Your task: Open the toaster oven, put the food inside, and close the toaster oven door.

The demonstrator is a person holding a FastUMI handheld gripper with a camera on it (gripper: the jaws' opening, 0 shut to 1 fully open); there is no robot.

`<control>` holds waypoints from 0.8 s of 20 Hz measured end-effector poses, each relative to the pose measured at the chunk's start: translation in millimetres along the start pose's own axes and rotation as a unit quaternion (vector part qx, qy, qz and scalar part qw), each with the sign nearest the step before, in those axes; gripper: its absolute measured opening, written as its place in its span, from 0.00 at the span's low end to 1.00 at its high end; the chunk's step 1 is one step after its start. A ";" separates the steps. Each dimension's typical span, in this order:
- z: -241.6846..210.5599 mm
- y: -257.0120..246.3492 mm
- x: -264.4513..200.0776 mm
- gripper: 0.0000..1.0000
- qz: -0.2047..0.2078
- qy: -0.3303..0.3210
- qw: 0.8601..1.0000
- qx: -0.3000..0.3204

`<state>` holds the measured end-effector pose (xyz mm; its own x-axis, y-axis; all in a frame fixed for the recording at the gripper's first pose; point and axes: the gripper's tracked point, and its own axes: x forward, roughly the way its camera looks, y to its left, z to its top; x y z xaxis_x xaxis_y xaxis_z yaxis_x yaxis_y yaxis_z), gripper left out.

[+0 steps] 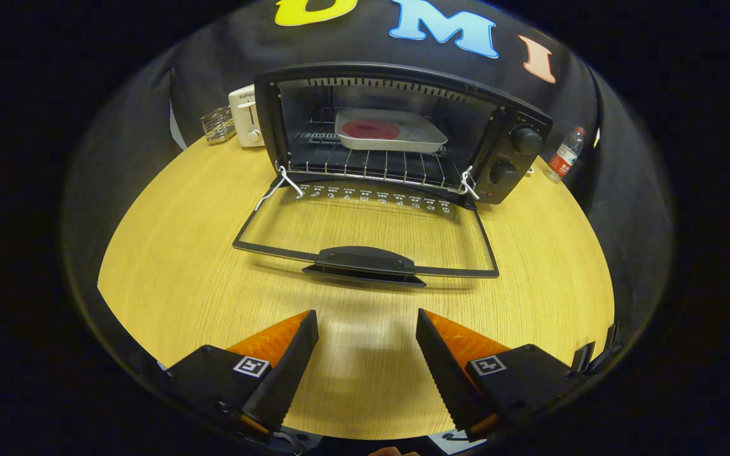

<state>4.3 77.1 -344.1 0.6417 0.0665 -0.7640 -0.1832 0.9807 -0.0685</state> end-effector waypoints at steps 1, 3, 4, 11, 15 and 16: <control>2.8 -1.3 3.5 0.99 -0.005 -0.002 1.000 0.000; 5.7 -5.4 13.2 0.99 -0.020 -0.001 1.000 -0.013; 2.7 -7.2 17.3 0.99 -0.026 0.007 1.000 -0.016; 9.5 -2.8 33.2 0.98 -0.018 0.023 0.999 0.024; 10.6 -1.5 33.7 0.96 -0.014 0.036 0.998 0.044; 12.4 -1.0 32.7 0.97 -0.013 0.035 0.998 0.048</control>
<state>34.7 80.5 -361.1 0.5909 0.0301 -0.8062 -0.0929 0.9952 -0.0309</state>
